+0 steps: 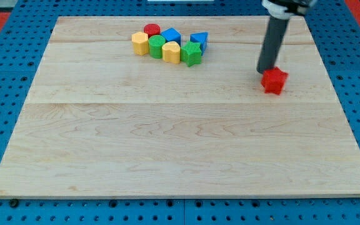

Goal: Separate the red circle from group of blocks

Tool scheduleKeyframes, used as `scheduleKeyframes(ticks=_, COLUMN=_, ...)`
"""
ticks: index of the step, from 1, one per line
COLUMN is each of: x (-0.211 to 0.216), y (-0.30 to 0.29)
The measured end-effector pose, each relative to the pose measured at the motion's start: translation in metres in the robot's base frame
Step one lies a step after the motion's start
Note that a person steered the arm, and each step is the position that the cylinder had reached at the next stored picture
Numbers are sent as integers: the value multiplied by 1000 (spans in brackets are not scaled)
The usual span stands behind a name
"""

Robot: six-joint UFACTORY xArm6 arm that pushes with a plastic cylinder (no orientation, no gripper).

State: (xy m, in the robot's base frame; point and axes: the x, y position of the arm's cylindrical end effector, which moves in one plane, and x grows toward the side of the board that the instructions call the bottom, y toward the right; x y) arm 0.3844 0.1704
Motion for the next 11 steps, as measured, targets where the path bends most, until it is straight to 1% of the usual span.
scheduleKeyframes(ticks=1, x=17, y=-6)
scheduleKeyframes(ticks=2, x=-24, y=-8)
scheduleKeyframes(ticks=3, x=-65, y=-27)
scheduleKeyframes(ticks=5, x=-163, y=-104)
scheduleKeyframes(ticks=6, x=-183, y=-180)
scheduleKeyframes(ticks=7, x=-171, y=-232)
scheduleKeyframes(ticks=10, x=-106, y=-219)
scheduleKeyframes(ticks=11, x=-75, y=-242)
